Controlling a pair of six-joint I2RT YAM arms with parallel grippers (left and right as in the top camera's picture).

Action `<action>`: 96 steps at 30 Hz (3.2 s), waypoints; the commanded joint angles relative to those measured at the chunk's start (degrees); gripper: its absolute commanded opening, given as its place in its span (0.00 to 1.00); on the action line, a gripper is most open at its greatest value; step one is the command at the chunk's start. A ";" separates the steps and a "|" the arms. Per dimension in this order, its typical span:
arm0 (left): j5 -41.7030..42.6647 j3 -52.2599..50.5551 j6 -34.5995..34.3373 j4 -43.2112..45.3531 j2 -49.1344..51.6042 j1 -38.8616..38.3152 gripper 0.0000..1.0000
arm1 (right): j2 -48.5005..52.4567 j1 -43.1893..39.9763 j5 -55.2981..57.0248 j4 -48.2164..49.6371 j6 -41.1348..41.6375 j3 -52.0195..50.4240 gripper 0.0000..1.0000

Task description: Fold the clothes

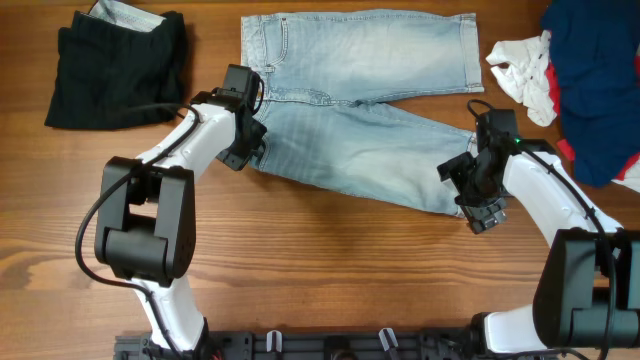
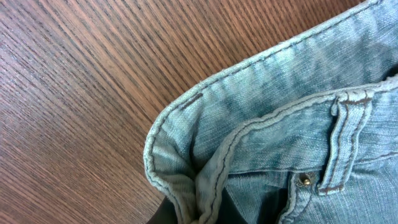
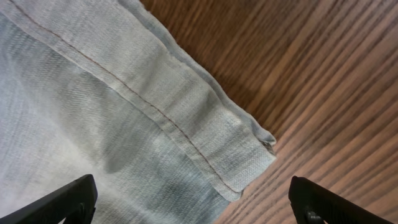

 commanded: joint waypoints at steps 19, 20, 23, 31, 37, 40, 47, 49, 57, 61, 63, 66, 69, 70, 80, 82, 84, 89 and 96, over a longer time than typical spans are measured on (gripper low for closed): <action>-2.91 -1.62 -1.01 -4.24 2.03 2.34 0.04 | 0.48 -0.13 -0.81 12.37 -7.69 -9.35 0.04; -2.93 -1.62 -0.98 -5.20 1.09 2.67 0.04 | 0.24 -0.52 -0.81 11.74 -8.68 -8.44 0.04; -2.99 -1.62 -1.03 -8.87 -3.19 3.74 0.04 | -1.64 -2.08 -0.72 8.20 -11.74 -5.03 0.04; -3.17 -1.62 -1.42 -16.46 -19.76 4.04 0.04 | -15.04 -5.40 0.11 1.81 -17.25 0.70 0.04; -4.07 -1.62 -1.70 -21.79 -27.80 1.01 0.04 | -26.03 -5.51 0.07 -1.49 -19.32 0.72 0.04; -6.93 -1.62 -4.76 -25.18 -31.08 -2.38 0.04 | -30.53 -5.49 -0.11 -4.50 -20.00 1.29 0.04; -10.62 -1.64 -13.44 -29.38 -35.34 -10.21 0.04 | -34.53 -5.49 0.13 -8.61 -25.09 7.78 0.04; -11.32 -1.68 -15.13 -29.42 -34.91 -10.45 0.04 | -33.33 -5.49 0.11 -5.66 -25.83 8.39 0.04; -17.35 -1.79 -20.59 -31.04 -32.74 -5.49 0.04 | -20.26 -5.49 -3.80 9.27 -27.96 9.01 0.04; -17.57 -1.79 -22.01 -29.05 -31.17 -1.36 0.04 | -11.80 -5.20 -6.73 17.42 -29.64 11.13 0.05; -18.10 -1.79 -21.99 -26.25 -29.68 0.70 0.04 | -7.69 -4.39 -6.99 21.38 -30.38 13.09 0.04; -19.32 -1.79 -21.99 -21.79 -27.56 2.08 0.04 | -2.99 -2.67 -6.71 27.34 -30.86 15.37 0.04; -20.59 -1.79 -21.99 -16.76 -25.29 2.40 0.04 | 0.35 -0.90 -6.54 33.83 -30.80 15.82 0.04; -20.90 -1.79 -21.97 -15.19 -24.52 2.40 0.04 | 1.44 -0.33 -6.16 35.76 -30.67 15.80 0.04; -25.75 -1.79 -21.97 -3.21 -17.46 2.38 0.04 | 12.46 4.26 -0.44 50.45 -29.40 15.82 0.04; -26.38 -1.79 -21.97 -1.66 -16.57 2.40 0.04 | 13.90 4.35 -0.46 53.27 -29.20 15.80 0.04; -27.15 -1.79 -21.97 0.50 -15.34 2.40 0.04 | 15.04 4.39 0.00 55.54 -28.63 15.80 0.04; -28.48 -1.79 -21.97 5.05 -13.29 2.40 0.04 | 17.66 5.18 0.44 59.56 -27.21 15.80 0.04; -31.41 -1.79 -21.97 12.22 -10.21 2.40 0.04 | 22.36 7.67 1.49 63.49 -26.77 15.80 0.06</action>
